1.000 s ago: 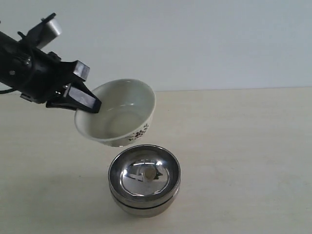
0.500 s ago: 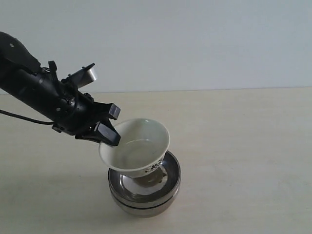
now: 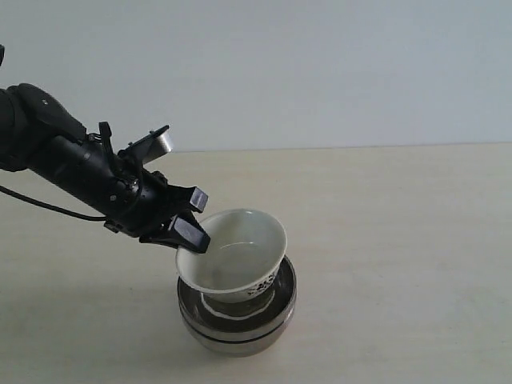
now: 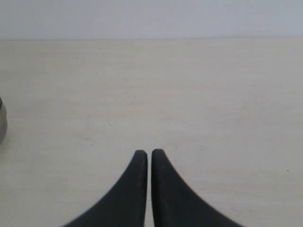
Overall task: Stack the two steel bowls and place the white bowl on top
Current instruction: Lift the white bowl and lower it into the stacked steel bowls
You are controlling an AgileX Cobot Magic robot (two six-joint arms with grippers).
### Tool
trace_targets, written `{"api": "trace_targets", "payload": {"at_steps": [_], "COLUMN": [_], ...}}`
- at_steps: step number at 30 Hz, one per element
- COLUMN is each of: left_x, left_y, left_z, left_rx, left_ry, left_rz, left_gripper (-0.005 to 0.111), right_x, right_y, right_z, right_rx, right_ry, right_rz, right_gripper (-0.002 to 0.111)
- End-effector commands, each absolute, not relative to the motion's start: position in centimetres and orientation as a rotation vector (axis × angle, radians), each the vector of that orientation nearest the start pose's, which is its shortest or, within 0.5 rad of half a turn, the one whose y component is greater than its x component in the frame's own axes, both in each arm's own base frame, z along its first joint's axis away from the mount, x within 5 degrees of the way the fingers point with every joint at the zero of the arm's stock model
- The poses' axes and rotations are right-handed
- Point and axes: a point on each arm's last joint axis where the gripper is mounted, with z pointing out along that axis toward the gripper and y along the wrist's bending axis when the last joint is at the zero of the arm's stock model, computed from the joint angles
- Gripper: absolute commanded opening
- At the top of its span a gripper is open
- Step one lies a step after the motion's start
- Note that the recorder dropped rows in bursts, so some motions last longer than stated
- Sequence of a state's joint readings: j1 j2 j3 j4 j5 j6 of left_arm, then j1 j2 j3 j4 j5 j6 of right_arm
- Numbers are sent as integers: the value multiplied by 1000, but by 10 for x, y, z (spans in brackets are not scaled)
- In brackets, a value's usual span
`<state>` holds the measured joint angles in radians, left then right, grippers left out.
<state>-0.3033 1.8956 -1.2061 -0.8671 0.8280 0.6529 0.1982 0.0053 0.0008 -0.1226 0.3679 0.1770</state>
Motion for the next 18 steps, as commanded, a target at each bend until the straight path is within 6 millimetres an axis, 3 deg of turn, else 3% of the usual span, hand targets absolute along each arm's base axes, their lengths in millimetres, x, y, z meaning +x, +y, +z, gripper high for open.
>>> {"api": "trace_targets", "payload": {"at_steps": [1, 12, 14, 18], "left_x": [337, 336, 336, 336], "left_y": [-164, -164, -164, -164], "left_z": [186, 186, 186, 186], "left_rx": [552, 565, 565, 562], "left_ry": [2708, 2714, 2714, 2715], "left_rz": [-934, -946, -946, -947], "left_gripper": [4, 5, 12, 37], "right_x": [53, 53, 53, 53], "right_y": [6, 6, 6, 6], "right_z": [181, 181, 181, 181], "right_rx": [-92, -92, -92, -92], "right_ry": [1841, 1841, 1841, 1841], "right_rz": [130, 130, 130, 130], "right_gripper": [0, 0, 0, 0]}}
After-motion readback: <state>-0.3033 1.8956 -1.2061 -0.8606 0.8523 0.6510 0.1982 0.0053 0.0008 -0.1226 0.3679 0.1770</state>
